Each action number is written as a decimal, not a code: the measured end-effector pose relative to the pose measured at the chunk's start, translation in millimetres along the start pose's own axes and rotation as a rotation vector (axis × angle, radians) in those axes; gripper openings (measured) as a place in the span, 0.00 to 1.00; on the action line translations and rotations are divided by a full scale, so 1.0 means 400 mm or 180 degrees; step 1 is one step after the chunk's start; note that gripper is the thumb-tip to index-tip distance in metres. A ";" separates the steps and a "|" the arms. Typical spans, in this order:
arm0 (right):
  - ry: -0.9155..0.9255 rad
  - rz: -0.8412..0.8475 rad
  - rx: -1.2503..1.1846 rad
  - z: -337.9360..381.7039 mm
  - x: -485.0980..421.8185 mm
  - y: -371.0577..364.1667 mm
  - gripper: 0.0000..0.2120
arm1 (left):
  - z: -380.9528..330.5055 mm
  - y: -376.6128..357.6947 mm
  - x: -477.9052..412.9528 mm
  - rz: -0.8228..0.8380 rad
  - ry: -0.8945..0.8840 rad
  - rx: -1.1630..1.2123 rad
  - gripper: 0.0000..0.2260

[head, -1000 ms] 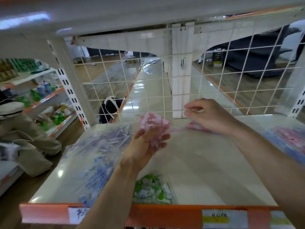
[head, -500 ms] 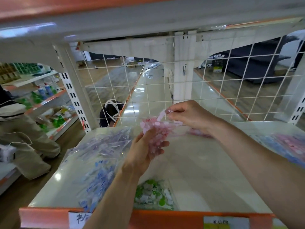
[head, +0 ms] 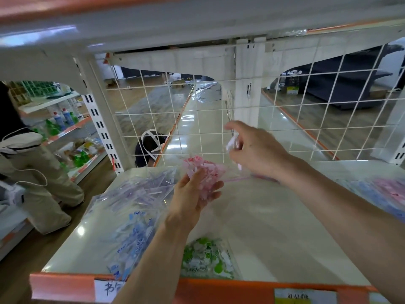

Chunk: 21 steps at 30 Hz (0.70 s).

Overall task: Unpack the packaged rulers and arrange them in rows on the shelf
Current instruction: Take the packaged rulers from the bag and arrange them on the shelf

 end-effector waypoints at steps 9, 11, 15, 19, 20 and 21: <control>-0.0058 0.0782 -0.1063 -0.002 -0.027 -0.075 0.11 | 0.008 -0.034 0.007 0.0447 0.0312 0.0111 0.19; 0.0022 0.0632 -0.0659 -0.016 -0.033 -0.063 0.13 | 0.006 -0.029 0.005 0.0365 0.0276 0.0101 0.16; 0.0039 0.0478 0.0016 -0.040 -0.040 -0.048 0.15 | 0.006 -0.016 0.000 0.0239 0.0156 0.0084 0.12; 0.0083 0.0900 0.0301 -0.026 -0.006 -0.062 0.24 | -0.001 -0.015 0.002 0.0201 0.0048 0.0111 0.15; 0.0094 0.1037 0.0428 -0.022 0.003 -0.069 0.28 | -0.002 -0.013 0.002 0.0186 0.0034 0.0120 0.14; 0.0149 0.1078 0.0649 -0.013 0.012 -0.073 0.28 | -0.002 -0.013 0.000 0.0168 0.0027 0.0140 0.13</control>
Point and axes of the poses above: each hand's wrist, its own x-axis away from the middle knuckle, its own y-axis out of the back of the hand, z = x × y, the point moved 8 cm from there along -x, towards the middle knuckle, and after that the axes turned 4 degrees about z, right-handed, at the moved point
